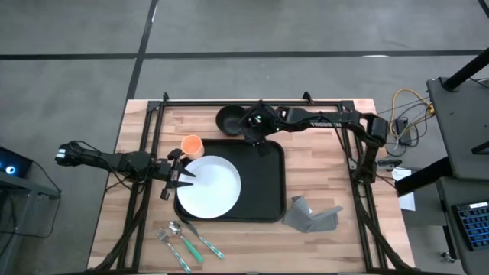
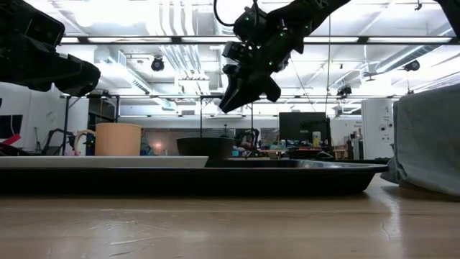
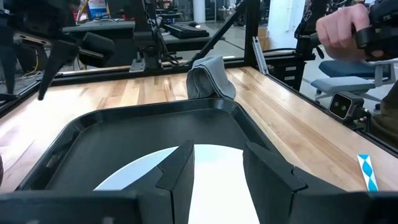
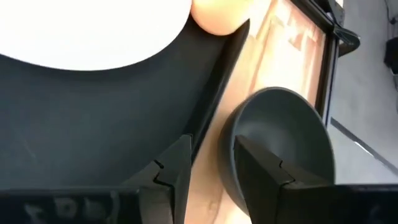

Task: Set up tray
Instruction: Put the black bowl on the white plate

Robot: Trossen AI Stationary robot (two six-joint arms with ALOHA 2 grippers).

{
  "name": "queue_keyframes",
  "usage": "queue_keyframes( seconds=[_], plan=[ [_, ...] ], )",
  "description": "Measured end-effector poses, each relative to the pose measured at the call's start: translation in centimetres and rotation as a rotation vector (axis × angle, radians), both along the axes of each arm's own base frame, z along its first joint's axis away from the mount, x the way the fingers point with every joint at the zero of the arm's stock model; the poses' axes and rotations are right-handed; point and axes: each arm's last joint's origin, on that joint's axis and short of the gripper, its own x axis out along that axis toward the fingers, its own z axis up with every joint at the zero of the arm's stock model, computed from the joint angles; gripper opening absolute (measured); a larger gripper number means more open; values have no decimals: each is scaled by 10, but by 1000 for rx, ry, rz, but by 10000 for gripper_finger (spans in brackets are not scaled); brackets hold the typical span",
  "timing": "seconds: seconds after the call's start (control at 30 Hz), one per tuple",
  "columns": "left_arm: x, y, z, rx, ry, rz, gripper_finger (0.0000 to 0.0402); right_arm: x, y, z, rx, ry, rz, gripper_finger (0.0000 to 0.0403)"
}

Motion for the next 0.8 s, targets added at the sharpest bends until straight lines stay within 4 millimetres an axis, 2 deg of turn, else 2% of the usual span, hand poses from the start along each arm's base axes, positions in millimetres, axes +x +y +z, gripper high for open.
queue_keyframes(
  seconds=[0.23,0.43,0.53,0.8],
  plan=[
    [0,0,0,0,0,0,119,-7,-23,-4,-34,15,-19,134],
    [0,0,0,0,0,0,119,-5,-40,-26,-41,64,-25,158],
    [0,0,0,0,0,0,119,-3,-44,-34,-55,80,-10,166],
    [0,0,0,0,-1,0,119,5,-48,-37,-67,62,-2,164]
  ],
)
